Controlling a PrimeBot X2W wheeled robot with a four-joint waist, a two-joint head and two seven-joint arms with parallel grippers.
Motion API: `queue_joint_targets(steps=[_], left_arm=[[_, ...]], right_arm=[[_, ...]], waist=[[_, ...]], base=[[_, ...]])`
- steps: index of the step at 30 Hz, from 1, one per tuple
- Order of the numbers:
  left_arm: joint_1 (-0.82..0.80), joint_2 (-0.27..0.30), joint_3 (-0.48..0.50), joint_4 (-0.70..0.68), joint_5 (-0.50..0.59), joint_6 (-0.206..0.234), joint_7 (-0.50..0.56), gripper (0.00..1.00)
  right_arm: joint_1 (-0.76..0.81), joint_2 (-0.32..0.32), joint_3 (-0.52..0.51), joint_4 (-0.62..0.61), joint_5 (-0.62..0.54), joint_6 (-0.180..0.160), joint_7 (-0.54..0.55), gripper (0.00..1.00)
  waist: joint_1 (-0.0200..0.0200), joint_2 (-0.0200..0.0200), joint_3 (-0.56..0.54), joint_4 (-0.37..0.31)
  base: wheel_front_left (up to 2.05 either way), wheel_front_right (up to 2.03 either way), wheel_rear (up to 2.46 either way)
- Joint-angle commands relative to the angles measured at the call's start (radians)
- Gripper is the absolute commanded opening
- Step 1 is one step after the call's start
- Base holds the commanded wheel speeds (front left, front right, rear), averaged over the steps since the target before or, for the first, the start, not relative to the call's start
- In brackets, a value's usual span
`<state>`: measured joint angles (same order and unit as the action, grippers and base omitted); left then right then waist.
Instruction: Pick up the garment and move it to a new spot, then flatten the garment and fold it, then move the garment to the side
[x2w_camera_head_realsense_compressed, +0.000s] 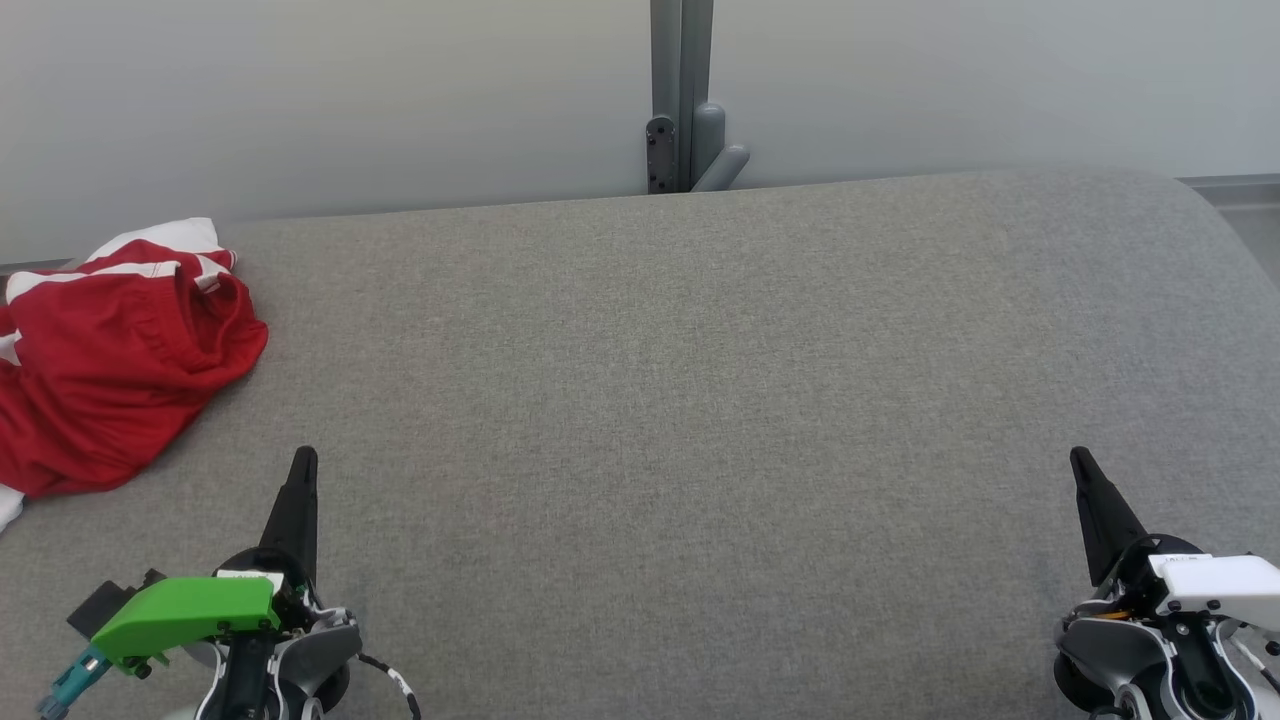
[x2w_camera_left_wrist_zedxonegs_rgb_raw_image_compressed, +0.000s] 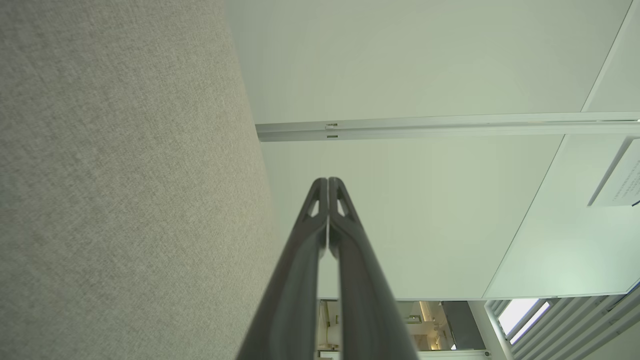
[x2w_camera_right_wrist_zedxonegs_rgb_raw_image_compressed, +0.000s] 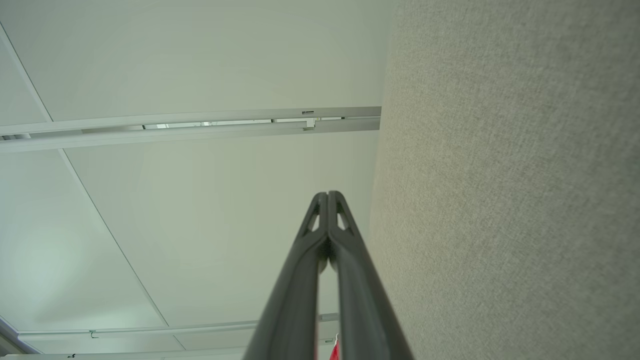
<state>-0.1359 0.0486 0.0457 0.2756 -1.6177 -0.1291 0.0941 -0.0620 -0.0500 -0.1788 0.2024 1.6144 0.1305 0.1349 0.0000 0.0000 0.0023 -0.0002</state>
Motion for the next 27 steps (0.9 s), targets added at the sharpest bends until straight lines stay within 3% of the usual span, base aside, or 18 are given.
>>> queue_joint_targets(steps=[1,27], left_arm=[[-0.015,0.004,0.001,-0.002,-0.002,-0.007,-0.002,0.00],[-0.015,0.004,0.001,-0.002,-0.002,-0.007,-0.002,0.00]], right_arm=[[-0.007,-0.001,-0.001,0.001,-0.005,0.001,0.000,0.00],[-0.007,-0.001,-0.001,0.001,-0.005,0.001,0.000,0.00]], waist=[[0.0000,0.0000,0.000,0.000],[0.0000,0.0000,0.000,0.000]], base=[[0.00,0.00,0.00],[0.00,0.00,0.00]])
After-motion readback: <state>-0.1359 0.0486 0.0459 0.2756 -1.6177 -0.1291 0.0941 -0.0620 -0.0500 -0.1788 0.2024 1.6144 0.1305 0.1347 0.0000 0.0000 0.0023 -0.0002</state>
